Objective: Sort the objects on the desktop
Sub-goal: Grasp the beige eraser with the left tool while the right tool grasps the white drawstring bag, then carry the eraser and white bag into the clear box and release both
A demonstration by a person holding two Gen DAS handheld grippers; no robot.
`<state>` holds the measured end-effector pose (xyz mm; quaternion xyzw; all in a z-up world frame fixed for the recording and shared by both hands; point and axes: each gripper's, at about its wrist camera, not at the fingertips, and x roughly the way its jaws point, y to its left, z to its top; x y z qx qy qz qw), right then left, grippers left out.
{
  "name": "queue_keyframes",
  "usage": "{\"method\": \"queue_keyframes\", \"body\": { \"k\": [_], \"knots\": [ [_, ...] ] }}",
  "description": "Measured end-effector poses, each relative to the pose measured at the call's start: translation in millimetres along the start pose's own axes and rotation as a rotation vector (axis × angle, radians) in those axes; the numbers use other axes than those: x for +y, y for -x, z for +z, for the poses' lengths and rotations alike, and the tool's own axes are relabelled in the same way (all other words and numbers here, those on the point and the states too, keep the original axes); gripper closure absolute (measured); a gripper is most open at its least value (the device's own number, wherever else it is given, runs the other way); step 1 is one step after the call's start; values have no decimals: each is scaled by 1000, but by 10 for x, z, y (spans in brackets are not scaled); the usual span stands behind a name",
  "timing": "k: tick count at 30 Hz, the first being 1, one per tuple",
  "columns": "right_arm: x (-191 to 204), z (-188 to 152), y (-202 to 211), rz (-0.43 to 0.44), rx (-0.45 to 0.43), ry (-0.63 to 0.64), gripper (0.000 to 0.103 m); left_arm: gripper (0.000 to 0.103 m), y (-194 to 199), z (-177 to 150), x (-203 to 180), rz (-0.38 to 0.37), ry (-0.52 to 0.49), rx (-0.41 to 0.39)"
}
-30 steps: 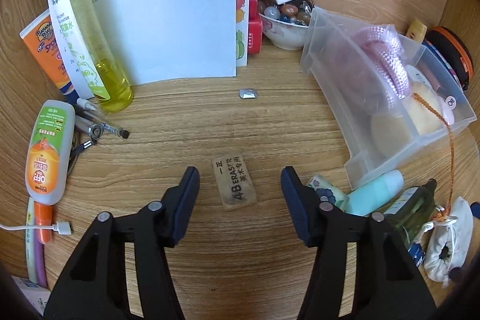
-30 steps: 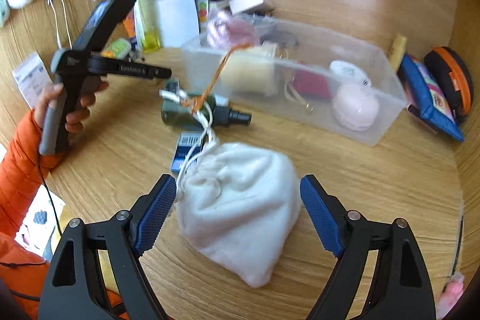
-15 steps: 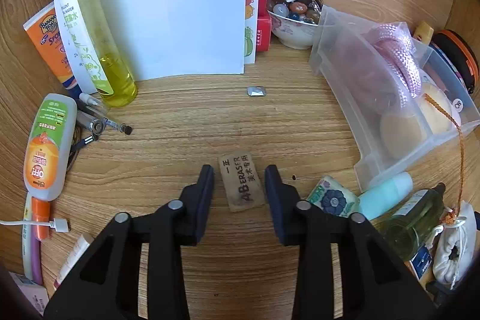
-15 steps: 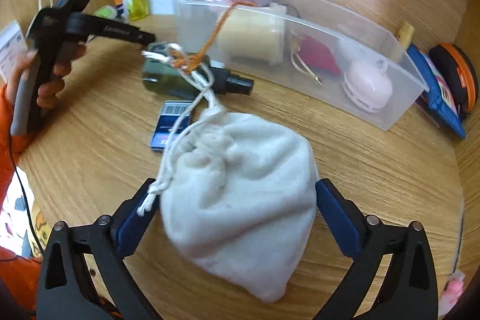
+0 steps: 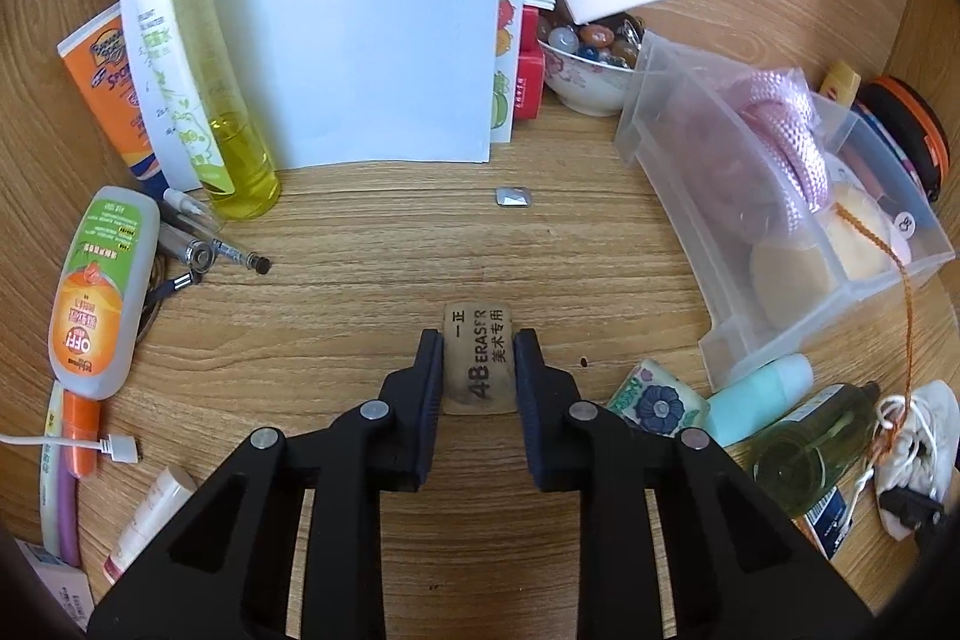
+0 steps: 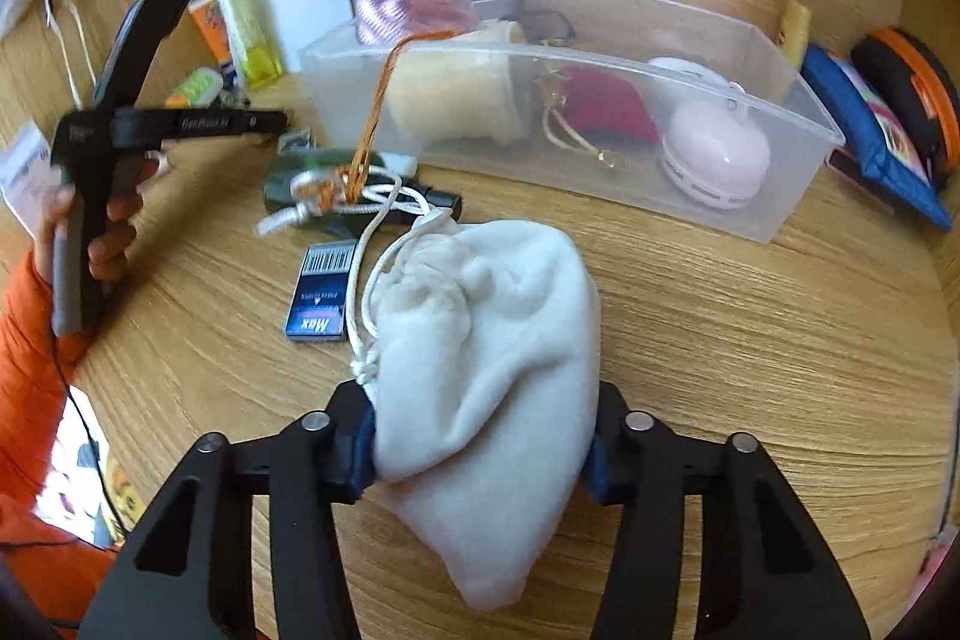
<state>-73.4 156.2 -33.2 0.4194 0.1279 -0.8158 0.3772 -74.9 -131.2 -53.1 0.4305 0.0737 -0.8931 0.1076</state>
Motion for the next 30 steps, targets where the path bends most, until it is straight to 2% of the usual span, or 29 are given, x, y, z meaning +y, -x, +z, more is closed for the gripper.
{"method": "queue_keyframes", "body": {
  "k": [4, 8, 13, 19, 30],
  "knots": [
    [-125, 30, 102, -7, -29, -29, 60, 80, 76, -8, 0, 3, -8, -10],
    [-184, 140, 296, -30, -94, -44, 60, 80, 188, 22, -60, 1, -12, -30],
    [-267, 311, 494, -55, -174, -48, 60, 80, 372, 80, -58, -41, -13, -76],
    [-358, 580, 639, -94, -250, -25, 60, 80, 639, 186, -239, -90, -43, -143],
    [-512, 1139, 467, -111, -297, -29, 60, 80, 806, 433, -641, -188, -79, -204]
  ]
}}
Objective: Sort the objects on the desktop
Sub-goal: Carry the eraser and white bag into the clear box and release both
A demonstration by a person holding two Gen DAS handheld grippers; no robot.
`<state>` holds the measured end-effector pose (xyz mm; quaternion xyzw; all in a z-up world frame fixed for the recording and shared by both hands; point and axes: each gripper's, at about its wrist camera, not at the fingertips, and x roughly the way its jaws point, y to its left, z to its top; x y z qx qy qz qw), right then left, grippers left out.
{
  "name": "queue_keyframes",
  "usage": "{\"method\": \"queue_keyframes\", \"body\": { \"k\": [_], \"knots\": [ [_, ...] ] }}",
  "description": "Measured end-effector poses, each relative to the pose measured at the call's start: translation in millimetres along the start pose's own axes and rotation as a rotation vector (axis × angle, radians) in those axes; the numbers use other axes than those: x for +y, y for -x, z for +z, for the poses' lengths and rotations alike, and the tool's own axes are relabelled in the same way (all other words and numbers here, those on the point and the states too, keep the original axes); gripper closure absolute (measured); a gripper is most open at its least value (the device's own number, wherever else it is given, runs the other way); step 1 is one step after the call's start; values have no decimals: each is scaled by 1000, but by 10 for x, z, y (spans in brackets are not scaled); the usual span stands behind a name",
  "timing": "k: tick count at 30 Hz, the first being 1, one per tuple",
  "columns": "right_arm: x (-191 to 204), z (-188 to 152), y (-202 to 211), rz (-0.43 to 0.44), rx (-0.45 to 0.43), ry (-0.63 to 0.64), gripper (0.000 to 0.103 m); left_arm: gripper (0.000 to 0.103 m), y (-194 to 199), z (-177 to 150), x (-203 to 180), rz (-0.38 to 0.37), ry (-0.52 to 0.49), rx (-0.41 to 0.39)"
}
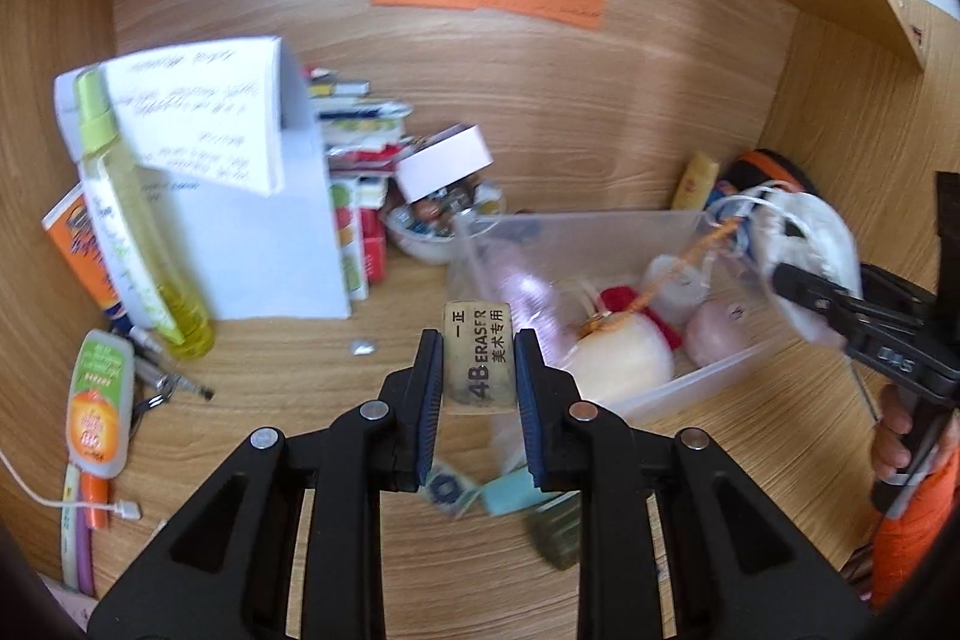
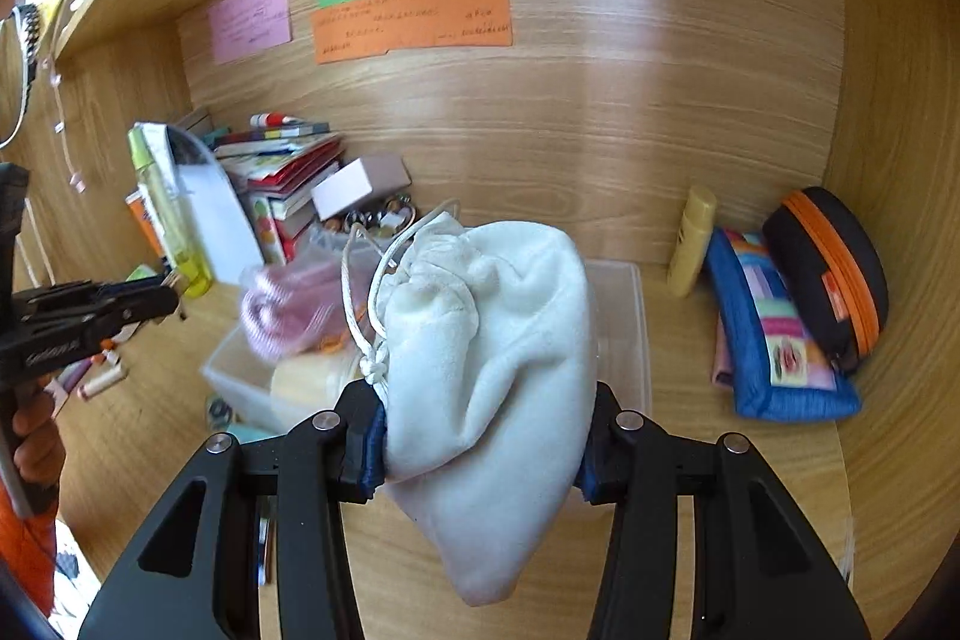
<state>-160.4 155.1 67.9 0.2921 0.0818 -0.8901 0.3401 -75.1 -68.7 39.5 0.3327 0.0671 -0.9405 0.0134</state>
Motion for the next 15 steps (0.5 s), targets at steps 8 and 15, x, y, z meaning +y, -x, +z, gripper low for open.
{"method": "queue_keyframes", "body": {
  "k": [8, 15],
  "knots": [
    [-83, 8, -357, 36, 35, -54, 60, 80, -187, 41, -200, -38, -19, 32],
    [-76, -145, -583, 51, 98, -41, 60, 80, -441, -25, -336, -25, -53, 74]
  ]
}}
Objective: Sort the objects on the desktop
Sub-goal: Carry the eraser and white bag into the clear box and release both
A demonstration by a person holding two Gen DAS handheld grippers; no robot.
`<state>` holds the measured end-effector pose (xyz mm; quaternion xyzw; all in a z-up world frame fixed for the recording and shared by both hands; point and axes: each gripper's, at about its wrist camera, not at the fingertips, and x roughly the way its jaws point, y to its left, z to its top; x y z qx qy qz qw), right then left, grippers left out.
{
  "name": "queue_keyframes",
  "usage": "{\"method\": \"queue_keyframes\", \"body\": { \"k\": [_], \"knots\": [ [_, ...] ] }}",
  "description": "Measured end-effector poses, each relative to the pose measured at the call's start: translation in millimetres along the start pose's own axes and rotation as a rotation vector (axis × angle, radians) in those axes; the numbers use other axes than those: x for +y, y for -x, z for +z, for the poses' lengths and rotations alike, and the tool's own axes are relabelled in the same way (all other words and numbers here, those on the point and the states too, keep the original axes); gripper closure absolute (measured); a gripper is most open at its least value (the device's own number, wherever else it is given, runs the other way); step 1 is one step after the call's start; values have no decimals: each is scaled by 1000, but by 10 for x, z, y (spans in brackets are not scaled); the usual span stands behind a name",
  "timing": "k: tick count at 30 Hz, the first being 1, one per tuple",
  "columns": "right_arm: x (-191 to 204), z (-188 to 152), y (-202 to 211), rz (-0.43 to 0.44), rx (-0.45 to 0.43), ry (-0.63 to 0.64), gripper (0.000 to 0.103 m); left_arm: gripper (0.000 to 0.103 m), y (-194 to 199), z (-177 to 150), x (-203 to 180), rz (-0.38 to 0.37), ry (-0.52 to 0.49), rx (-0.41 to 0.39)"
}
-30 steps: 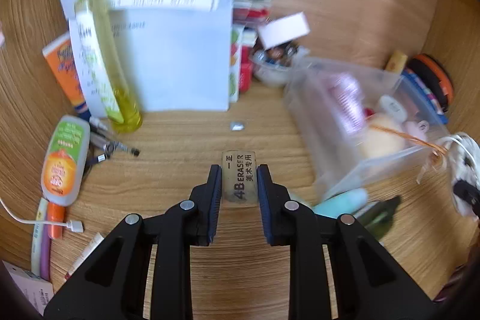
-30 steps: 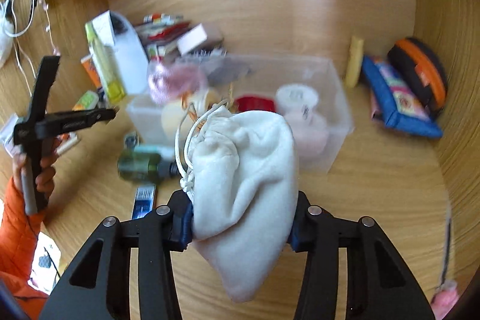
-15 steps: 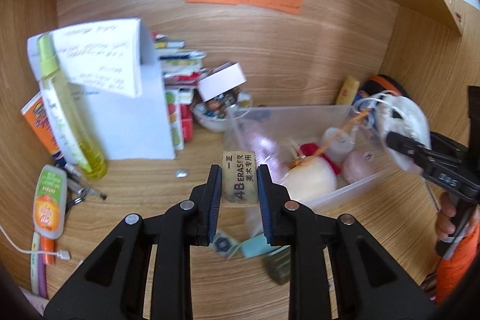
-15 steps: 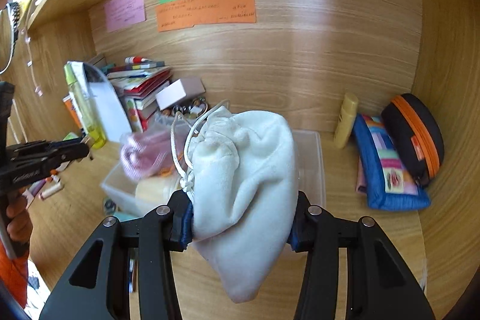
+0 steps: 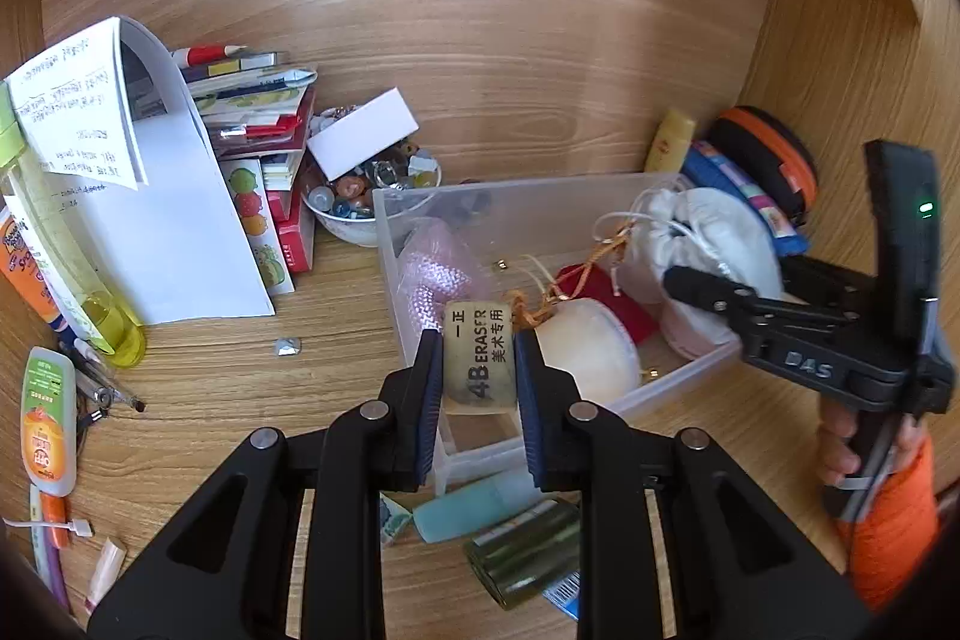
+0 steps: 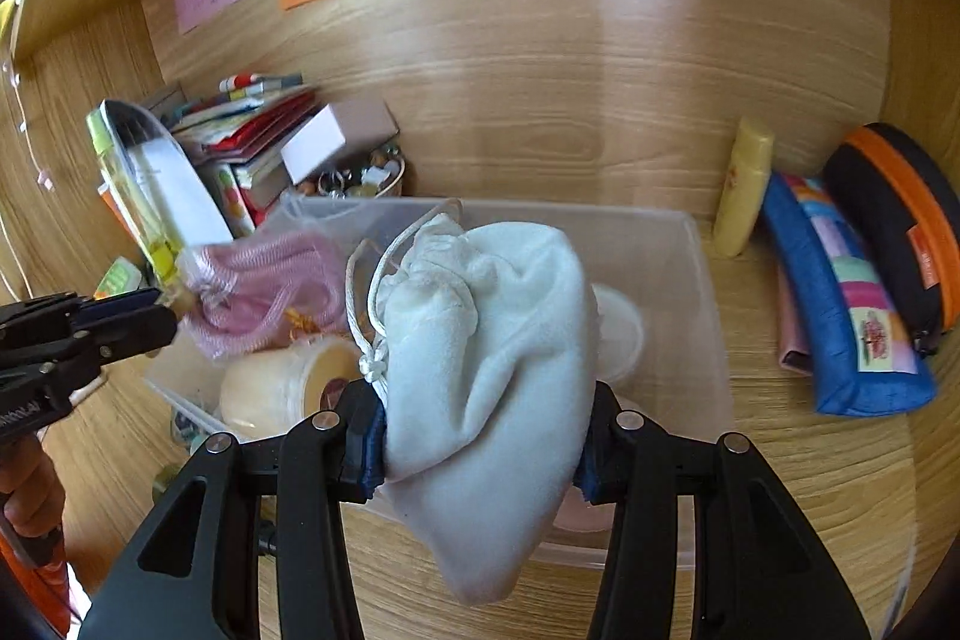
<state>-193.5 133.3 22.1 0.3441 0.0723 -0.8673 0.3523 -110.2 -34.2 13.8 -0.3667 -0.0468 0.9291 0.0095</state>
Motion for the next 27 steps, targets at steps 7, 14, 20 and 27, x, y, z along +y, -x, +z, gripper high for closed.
{"method": "queue_keyframes", "body": {
  "k": [7, 14, 20, 27],
  "knots": [
    [-22, -28, -45, 8, 20, -5, 60, 80, -141, 11, -10, 22, -21, 2],
    [21, -82, -143, -11, 51, 13, 60, 80, -165, -45, -24, 20, -58, 10],
    [-12, -83, -157, 6, 56, -9, 56, 80, -168, -33, 3, -14, -49, 22],
    [32, -98, -149, -16, 49, 5, 44, 80, -135, -29, -12, -40, -48, 30]
  ]
}}
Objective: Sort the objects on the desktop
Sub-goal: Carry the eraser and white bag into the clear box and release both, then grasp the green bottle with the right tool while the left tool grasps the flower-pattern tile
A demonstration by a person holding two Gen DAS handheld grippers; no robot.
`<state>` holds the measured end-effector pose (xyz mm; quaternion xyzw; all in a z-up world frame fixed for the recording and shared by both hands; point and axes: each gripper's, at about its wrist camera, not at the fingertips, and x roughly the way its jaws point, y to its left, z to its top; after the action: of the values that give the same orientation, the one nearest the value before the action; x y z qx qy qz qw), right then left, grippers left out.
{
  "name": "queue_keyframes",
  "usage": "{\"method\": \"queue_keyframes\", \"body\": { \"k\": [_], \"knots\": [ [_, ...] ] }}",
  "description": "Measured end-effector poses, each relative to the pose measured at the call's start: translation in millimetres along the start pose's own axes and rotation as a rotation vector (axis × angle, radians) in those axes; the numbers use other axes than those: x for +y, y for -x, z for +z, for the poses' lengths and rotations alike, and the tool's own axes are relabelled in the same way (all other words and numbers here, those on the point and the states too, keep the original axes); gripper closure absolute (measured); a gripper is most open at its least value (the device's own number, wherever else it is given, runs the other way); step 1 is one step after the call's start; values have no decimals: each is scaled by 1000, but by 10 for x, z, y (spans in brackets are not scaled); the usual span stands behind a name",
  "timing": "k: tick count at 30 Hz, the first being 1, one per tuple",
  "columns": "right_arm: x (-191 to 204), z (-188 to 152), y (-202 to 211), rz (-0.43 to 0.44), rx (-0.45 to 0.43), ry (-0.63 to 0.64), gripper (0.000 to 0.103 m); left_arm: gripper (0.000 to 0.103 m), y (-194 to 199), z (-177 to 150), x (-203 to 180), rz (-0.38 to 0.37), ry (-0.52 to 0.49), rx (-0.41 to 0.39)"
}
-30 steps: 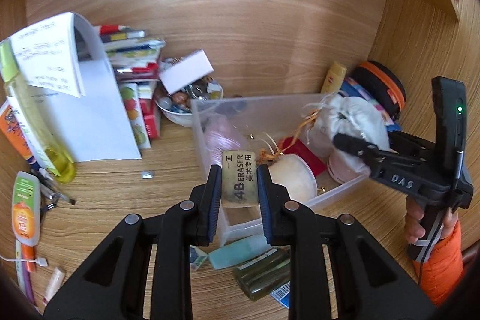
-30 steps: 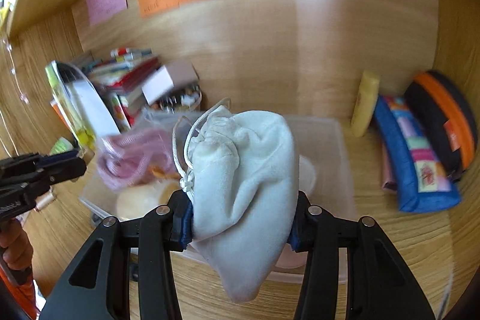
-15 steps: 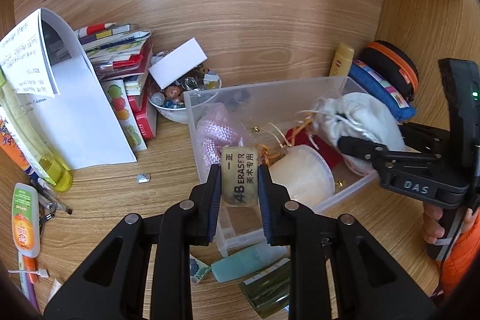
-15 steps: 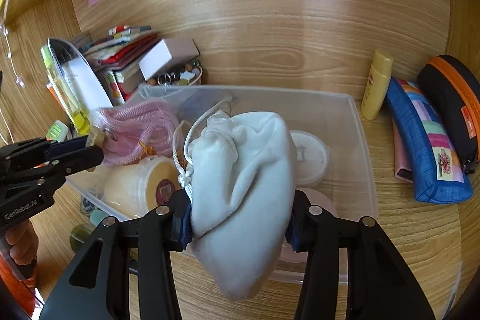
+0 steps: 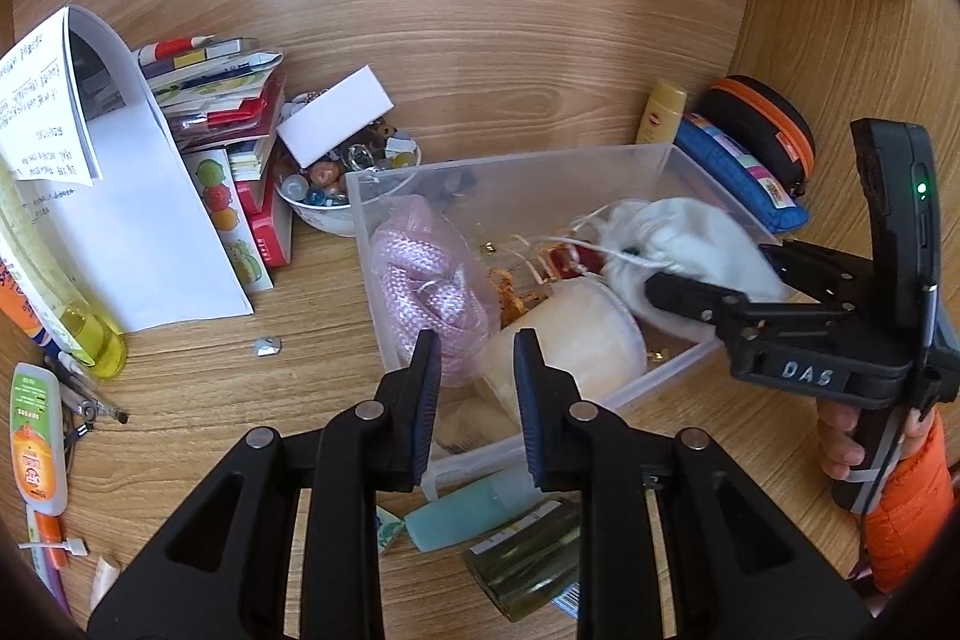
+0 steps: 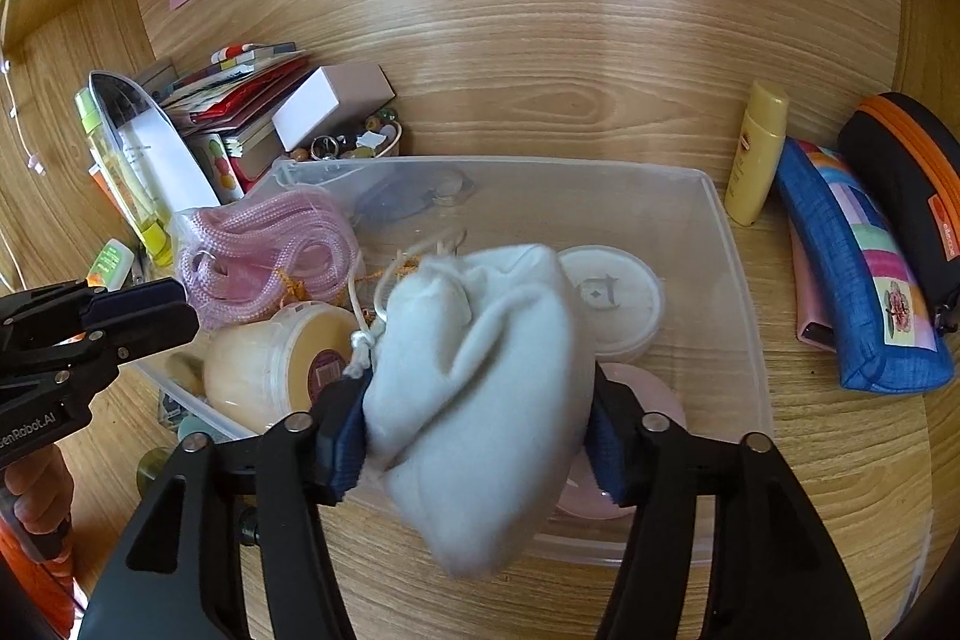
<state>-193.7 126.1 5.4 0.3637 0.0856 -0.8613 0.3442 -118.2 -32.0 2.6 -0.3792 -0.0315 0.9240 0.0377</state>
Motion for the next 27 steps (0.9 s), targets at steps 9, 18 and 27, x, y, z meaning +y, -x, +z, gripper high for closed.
{"method": "queue_keyframes", "body": {
  "k": [9, 18, 27],
  "knots": [
    [225, -51, 169, -99, -98, 112, 29, 80, 255, 15, -99, -28, -5, -34],
    [217, -17, 185, -142, -95, 100, 20, 69, 507, -91, 7, 20, 12, -54],
    [279, -108, 541, -90, -119, 60, 14, 44, 696, -342, 356, 96, 75, -64]
  ]
}}
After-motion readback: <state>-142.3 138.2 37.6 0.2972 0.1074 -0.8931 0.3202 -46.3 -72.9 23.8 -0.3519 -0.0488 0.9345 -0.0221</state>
